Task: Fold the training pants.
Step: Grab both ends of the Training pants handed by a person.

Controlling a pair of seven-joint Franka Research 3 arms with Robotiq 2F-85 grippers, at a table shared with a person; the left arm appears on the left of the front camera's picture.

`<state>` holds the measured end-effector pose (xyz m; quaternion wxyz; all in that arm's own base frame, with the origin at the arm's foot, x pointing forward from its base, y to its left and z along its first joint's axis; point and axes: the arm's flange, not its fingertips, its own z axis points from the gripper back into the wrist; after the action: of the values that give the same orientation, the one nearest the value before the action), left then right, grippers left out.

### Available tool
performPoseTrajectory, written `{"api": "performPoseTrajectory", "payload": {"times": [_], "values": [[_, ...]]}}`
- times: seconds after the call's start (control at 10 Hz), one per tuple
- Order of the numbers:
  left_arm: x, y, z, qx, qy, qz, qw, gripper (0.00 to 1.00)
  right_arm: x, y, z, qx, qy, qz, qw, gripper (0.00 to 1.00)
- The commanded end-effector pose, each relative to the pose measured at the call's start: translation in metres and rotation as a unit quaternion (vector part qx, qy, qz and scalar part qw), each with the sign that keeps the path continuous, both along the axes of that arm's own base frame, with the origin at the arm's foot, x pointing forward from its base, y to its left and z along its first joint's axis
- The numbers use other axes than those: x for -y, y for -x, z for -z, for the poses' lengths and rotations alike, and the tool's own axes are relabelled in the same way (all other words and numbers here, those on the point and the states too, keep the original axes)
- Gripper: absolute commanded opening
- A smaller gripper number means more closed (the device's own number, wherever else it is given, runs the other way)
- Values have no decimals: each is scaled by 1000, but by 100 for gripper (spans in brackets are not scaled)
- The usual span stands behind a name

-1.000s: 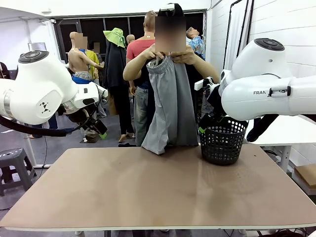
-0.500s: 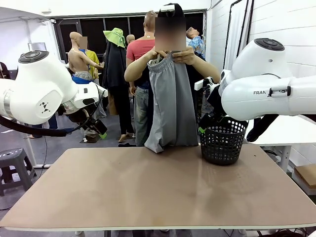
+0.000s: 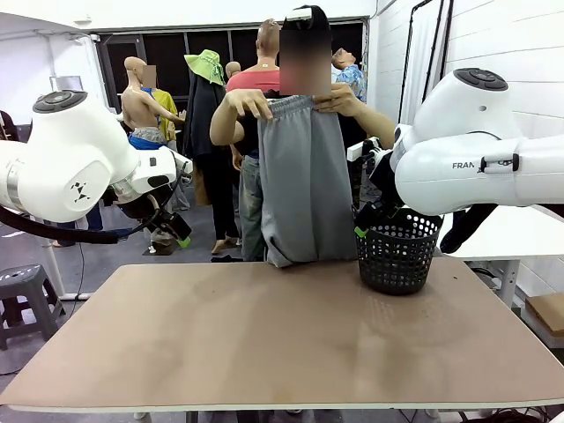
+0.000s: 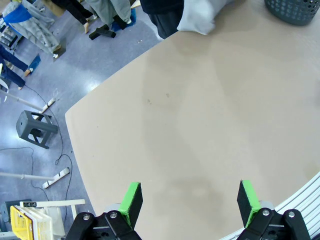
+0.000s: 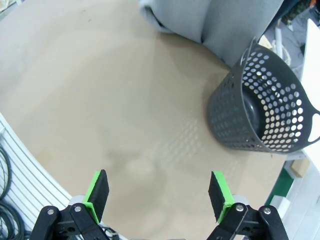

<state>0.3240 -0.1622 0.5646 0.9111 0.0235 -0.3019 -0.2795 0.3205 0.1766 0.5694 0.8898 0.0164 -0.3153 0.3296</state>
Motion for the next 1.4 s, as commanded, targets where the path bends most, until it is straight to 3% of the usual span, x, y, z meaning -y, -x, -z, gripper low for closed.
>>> {"api": "performPoseTrajectory", "payload": {"times": [0.0,1.3], "values": [[-1,0,1,3,8,2,1000,100,0,0,0,3,-3,-2,1000,100],[-1,0,1,3,8,2,1000,100,0,0,0,3,-3,-2,1000,100]]}}
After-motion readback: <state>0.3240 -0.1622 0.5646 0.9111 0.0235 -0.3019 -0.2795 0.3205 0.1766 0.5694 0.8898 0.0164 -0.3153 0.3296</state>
